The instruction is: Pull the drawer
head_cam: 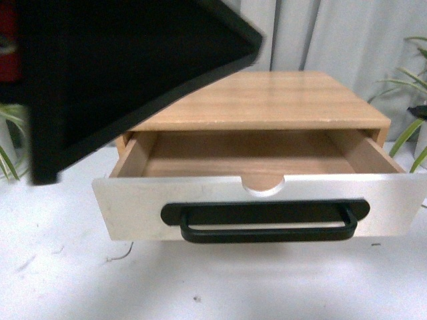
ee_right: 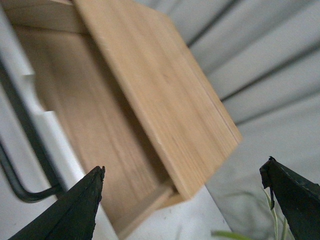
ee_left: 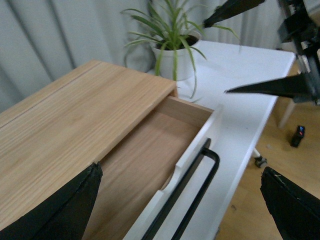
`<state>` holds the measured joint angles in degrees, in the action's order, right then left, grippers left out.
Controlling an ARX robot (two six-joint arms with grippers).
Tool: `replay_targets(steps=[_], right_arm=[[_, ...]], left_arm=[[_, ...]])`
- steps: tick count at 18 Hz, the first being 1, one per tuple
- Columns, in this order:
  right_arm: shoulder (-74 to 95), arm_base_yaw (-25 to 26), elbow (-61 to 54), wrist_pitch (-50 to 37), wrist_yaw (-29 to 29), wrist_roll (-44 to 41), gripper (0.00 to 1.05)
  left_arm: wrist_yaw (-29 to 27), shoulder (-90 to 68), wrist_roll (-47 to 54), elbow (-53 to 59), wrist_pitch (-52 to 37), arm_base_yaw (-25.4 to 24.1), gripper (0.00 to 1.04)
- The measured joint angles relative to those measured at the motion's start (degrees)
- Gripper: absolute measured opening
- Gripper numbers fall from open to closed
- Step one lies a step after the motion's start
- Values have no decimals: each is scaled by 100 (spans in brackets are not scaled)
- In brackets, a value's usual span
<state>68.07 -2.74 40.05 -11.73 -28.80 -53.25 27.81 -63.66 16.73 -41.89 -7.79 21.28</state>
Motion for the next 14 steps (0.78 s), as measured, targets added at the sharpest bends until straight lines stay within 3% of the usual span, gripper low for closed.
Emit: replay_targets(steps=[1, 2, 5, 10, 11, 13, 14], right_arm=[[4, 151, -26, -221, 140, 459, 98], [4, 374, -68, -459, 387, 1207, 98], [9, 1003, -190, -656, 1049, 3296, 98], [205, 1615, -330, -763, 1399, 5355, 98], [267, 1700, -330, -761, 1425, 5497, 98], [210, 1698, -977, -2420, 1493, 5464, 82], [26, 1681, -1279, -2680, 1491, 5423, 75]], left_arm=[[-210, 72, -354, 116, -188, -247, 98], [-811, 87, -929, 157, -343, -802, 98], [-1902, 282, -2166, 658, -448, -1818, 98], [-2544, 610, -3130, 1220, -247, -3115, 98], [-2577, 645, -3220, 1305, -210, -3324, 98], [-1648, 809, -2693, 2127, -2039, -3812, 82], [-1399, 1054, -2420, 2433, -2376, -3762, 75]])
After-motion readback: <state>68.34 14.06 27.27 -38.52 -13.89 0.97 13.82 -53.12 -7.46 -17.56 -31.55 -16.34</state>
